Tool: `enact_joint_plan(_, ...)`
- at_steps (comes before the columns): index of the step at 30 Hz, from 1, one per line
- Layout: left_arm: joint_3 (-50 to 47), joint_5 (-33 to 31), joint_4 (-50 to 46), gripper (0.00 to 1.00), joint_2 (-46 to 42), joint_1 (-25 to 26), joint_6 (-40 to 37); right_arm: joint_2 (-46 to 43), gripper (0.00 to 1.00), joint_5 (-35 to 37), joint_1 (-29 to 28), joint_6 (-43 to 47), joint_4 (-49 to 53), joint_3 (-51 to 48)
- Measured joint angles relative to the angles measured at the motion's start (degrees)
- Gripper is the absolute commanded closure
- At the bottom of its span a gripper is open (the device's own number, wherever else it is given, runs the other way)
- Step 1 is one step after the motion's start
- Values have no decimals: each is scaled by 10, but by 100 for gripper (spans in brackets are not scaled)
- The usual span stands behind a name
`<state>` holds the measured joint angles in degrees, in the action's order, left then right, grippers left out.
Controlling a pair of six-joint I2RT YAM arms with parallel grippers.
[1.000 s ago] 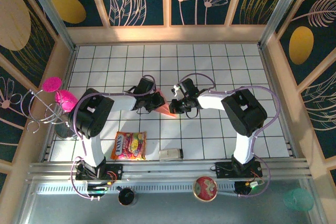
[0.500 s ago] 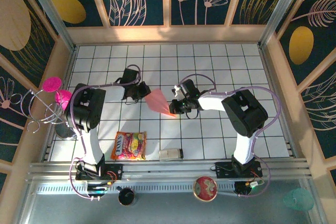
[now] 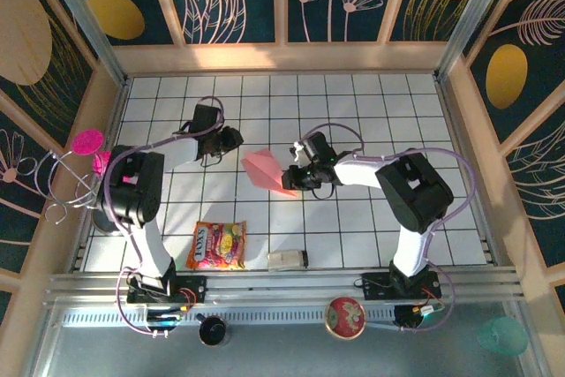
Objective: Fold a paper plane with a square sheet of paper (pick it up from the middle)
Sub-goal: Fourth fold the wing at the center of the table, then pick up the paper from the center of the table.
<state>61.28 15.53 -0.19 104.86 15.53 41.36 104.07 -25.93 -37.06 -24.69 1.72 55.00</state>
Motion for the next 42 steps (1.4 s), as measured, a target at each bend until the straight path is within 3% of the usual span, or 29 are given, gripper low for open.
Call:
enact_joint_plan(5,-66,1,43,51,-94,34,38,-45,62,6,8,8,-19,14)
enact_joint_plan(16,-223,27,157,44,-137,71,155,36,60,-35,33,87,-16,88)
enact_joint_plan(25,-245,40,211,43,-137,71,192,101,74,-82,33,137,-2,137)
enact_joint_plan(31,-245,42,219,42,-137,71,198,119,98,-117,34,143,-2,149)
enact_joint_plan(37,-252,59,240,41,-159,71,200,104,100,-148,46,112,-52,128)
enact_joint_plan(42,-266,88,288,36,-199,77,216,28,100,-176,80,30,-125,76)
